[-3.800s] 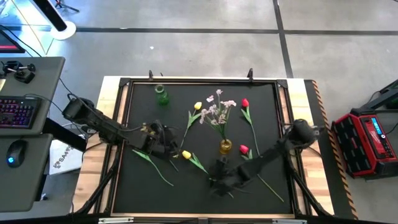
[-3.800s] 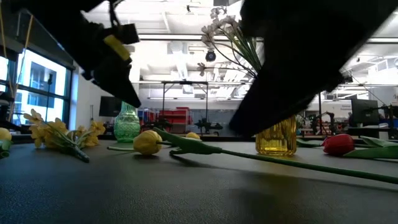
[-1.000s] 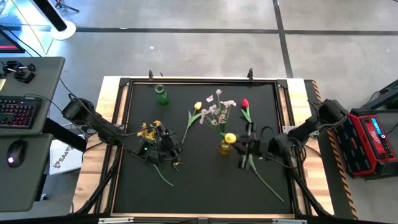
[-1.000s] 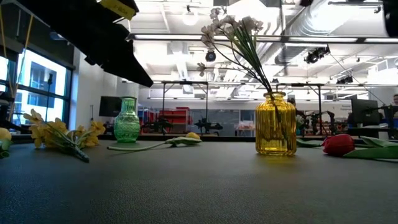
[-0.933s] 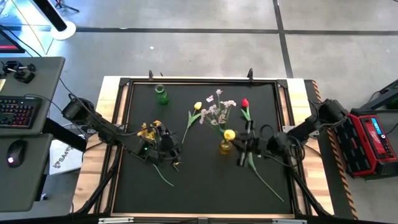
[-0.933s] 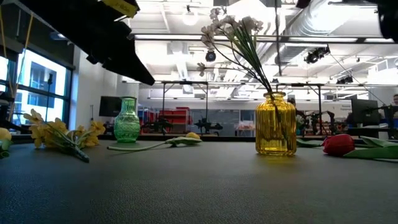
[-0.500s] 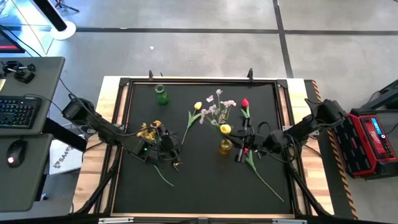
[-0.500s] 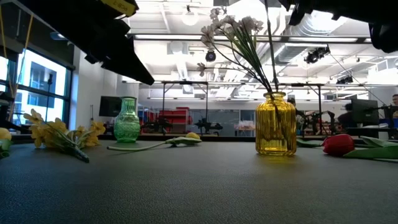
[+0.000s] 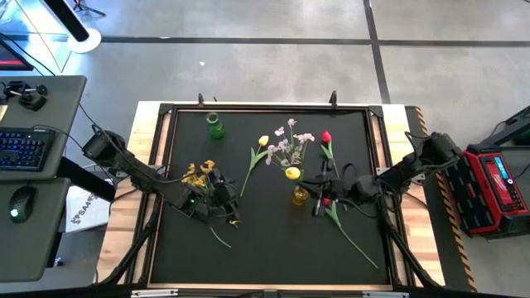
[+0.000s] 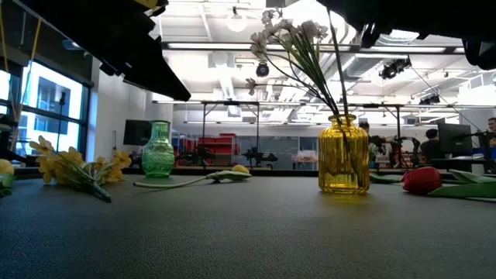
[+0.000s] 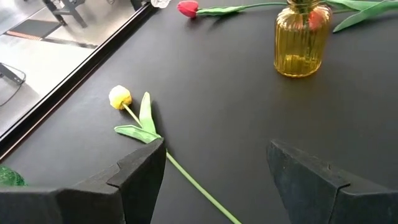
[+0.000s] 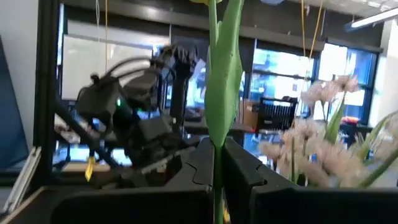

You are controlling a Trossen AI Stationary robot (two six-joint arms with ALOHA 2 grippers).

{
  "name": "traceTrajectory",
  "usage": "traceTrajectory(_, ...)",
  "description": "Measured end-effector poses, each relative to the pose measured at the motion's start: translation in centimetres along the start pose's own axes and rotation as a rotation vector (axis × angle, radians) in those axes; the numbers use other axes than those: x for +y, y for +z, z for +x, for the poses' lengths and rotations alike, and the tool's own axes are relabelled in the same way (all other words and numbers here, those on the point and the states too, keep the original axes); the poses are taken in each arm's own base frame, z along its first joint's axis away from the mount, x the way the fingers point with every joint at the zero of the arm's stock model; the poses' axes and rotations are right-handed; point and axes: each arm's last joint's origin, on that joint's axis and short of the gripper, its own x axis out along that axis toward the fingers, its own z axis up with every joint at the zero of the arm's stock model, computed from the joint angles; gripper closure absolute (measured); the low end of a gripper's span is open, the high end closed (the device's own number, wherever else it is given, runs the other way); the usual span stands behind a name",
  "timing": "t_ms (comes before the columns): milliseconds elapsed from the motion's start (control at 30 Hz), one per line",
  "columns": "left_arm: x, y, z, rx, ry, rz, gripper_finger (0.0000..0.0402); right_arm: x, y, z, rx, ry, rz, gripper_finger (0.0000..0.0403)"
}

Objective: Sort flowers into vase by color
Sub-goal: Put the bottom right yellow tulip into the yellow vase, then put the yellow tulip into the yellow vase

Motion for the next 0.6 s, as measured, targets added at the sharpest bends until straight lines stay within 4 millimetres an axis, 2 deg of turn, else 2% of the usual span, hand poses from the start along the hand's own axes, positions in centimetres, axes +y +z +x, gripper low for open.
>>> traceTrajectory(233,0.0,0.0,0.01,-0.001,0.0,0.0,0.0136,0.03,-1.2,-0.04,0.118,-0.049,0.046,0.0357)
traceTrajectory(600,0.0,0.01,0.01,-0.001,0.0,-0.001,0.0136,0.23,-0.98,-0.36,0.13,-0.121,0.017,0.0227)
